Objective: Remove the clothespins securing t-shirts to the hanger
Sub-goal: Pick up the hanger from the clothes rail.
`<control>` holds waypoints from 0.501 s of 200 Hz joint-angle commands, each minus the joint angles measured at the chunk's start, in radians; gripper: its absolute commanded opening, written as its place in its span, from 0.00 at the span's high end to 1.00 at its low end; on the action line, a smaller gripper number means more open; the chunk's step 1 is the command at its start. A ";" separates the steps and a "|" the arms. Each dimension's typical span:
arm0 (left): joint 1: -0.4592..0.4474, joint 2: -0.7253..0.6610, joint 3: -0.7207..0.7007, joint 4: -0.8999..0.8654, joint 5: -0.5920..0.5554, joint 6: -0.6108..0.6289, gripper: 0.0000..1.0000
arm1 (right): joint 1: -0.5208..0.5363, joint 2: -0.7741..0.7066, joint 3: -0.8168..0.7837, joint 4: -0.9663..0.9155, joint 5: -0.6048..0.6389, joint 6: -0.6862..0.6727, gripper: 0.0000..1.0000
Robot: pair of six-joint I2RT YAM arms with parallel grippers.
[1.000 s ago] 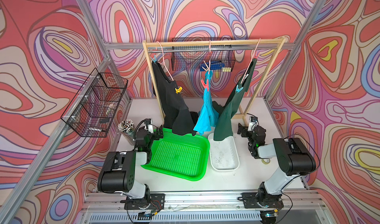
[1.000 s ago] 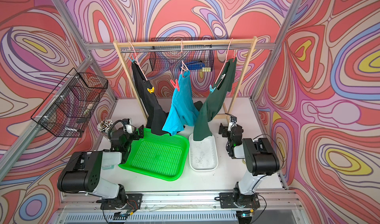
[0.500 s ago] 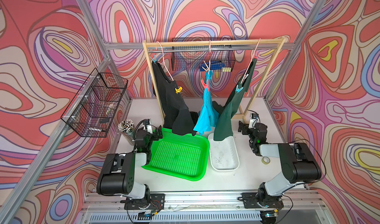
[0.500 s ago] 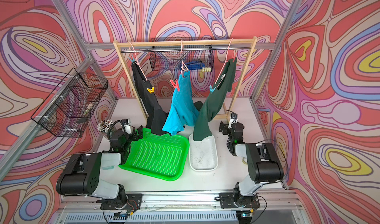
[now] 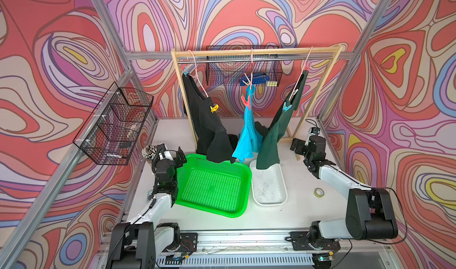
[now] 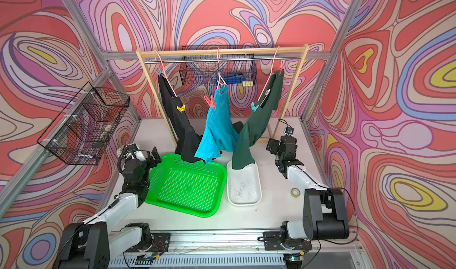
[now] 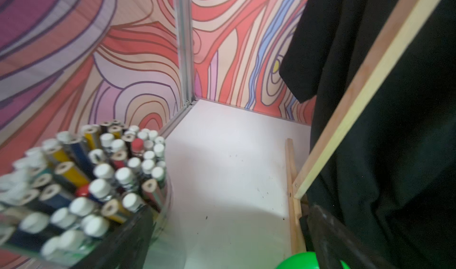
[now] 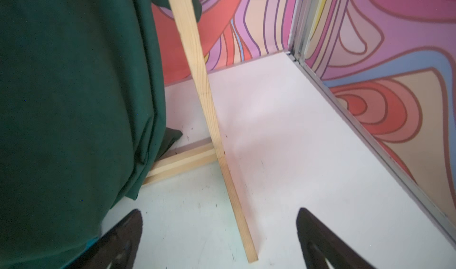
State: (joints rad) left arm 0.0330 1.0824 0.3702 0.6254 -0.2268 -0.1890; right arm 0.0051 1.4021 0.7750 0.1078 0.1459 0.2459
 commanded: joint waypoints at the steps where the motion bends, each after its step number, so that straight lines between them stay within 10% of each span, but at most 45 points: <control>1: 0.004 -0.043 0.088 -0.249 -0.124 -0.092 0.00 | 0.007 -0.039 0.046 -0.238 0.028 0.093 0.02; 100: 0.004 -0.066 0.596 -1.096 -0.001 -0.219 0.00 | 0.006 -0.187 0.124 -0.532 -0.005 0.156 0.02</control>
State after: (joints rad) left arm 0.0330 1.0409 0.8848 -0.1867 -0.2943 -0.3870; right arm 0.0078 1.2324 0.8509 -0.3241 0.1558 0.3840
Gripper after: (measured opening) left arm 0.998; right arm 0.984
